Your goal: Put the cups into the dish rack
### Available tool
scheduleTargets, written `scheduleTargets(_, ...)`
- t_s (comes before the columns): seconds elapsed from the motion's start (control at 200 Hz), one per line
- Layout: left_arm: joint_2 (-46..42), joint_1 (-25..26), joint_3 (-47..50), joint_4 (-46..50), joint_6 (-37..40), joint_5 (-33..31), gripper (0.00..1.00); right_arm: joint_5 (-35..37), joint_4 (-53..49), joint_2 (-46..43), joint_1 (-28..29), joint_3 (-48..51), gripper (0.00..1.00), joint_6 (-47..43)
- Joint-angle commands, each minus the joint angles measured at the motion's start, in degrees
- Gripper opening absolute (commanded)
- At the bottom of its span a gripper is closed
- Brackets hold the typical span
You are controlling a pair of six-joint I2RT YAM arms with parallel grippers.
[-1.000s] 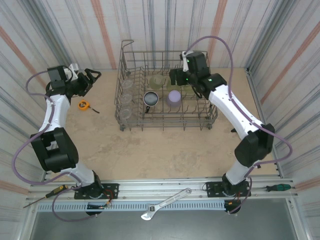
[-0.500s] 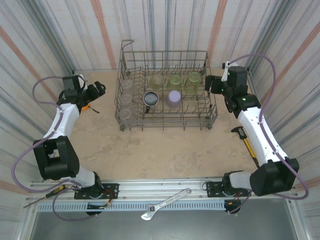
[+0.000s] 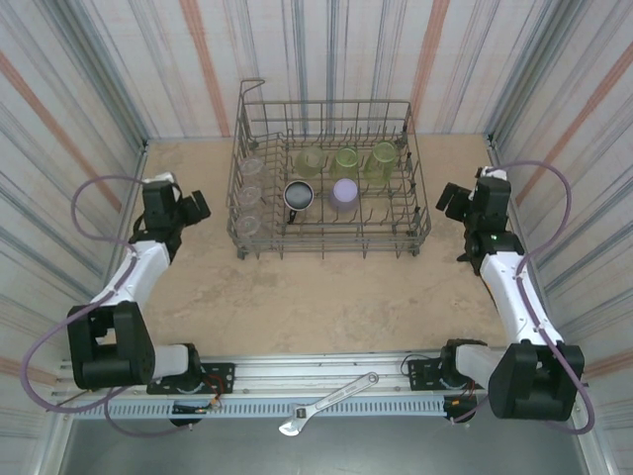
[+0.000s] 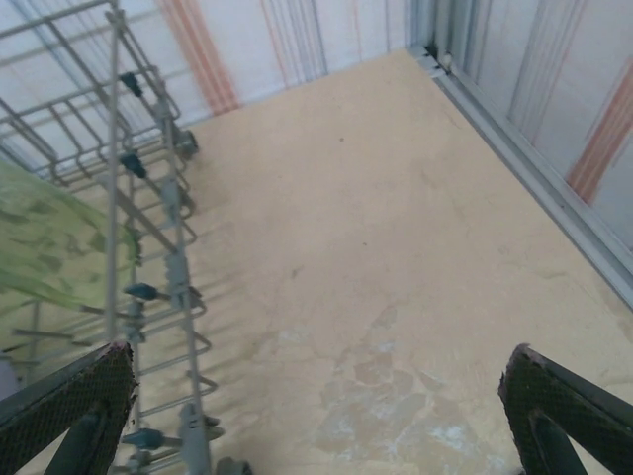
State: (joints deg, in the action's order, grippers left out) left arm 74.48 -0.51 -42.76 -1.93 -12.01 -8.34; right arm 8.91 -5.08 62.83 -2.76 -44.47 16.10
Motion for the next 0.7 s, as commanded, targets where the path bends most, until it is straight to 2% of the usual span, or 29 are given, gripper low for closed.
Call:
scheduleTargets(0.0, 0.4, 3.4, 3.9, -9.0, 6.5, -10.7, 0.99, 4.6, 7.0, -0.9, -0.5, 2.8, 0.99, 0.3)
scheduleTargets(0.075, 1.3, 5.1, 6.6, -13.6, 9.9, -14.1, 0.99, 6.1, 7.5, -0.3, -0.5, 4.0, 0.99, -0.2)
scheduleTargets(0.195, 2.4, 5.8, 10.3, -19.4, 11.4, -14.4, 0.99, 7.3, 10.5, 0.3, -0.5, 6.5, 0.99, -0.6)
scheduleTargets(0.411, 4.0, 5.9, 16.7, -30.5, 11.8, -12.6, 0.99, 8.4, 15.4, 0.4, -0.5, 10.5, 0.99, -1.1)
scheduleTargets(0.691, 8.5, 6.1, 19.1, -40.6, 13.7, -9.4, 0.99, 6.6, 23.8, -0.9, -0.6, 16.7, 0.99, -3.9)
